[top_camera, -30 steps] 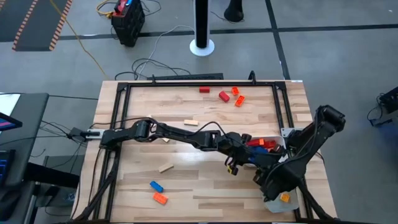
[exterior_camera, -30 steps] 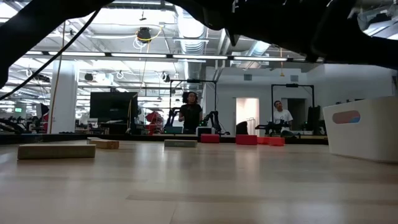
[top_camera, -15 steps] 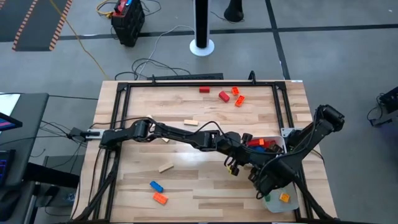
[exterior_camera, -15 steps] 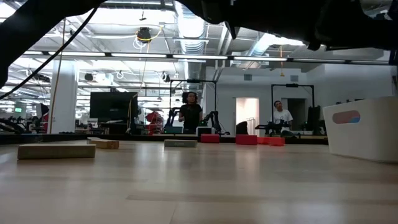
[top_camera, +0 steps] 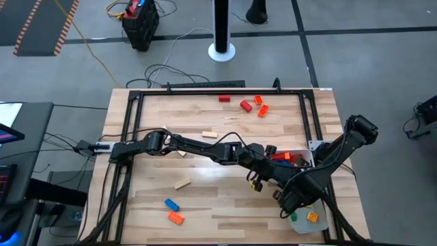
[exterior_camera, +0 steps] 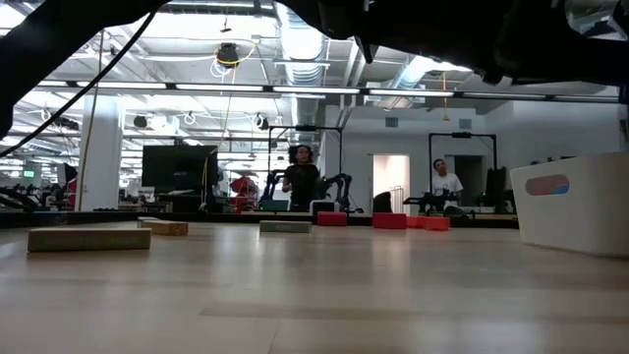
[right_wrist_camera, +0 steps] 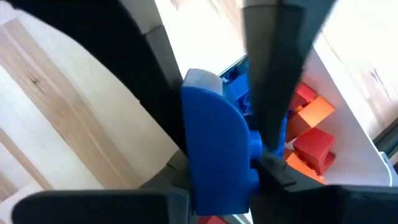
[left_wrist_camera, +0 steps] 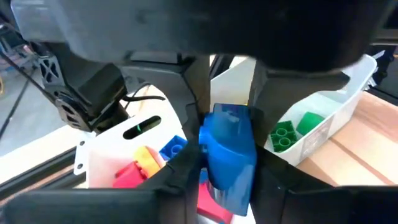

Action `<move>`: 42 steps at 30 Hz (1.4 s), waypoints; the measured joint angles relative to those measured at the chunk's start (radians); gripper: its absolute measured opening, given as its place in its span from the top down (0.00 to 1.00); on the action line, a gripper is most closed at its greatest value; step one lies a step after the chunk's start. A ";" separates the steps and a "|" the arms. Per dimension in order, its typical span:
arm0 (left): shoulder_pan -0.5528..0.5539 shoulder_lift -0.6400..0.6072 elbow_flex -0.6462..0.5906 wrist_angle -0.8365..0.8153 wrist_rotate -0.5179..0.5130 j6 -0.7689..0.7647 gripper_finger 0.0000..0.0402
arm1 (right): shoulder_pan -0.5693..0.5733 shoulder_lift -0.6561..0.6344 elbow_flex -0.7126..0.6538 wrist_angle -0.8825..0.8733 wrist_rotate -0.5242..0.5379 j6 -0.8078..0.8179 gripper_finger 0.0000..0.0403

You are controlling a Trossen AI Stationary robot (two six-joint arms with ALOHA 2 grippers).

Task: Sort blocks by size
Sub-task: Put the 4 stud blue game piece into the grey bin, then put the wooden block into the white bin

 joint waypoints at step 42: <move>-0.029 -0.235 -0.200 -0.274 -0.236 0.093 0.57 | 0.348 0.048 0.048 0.108 -0.391 0.655 0.43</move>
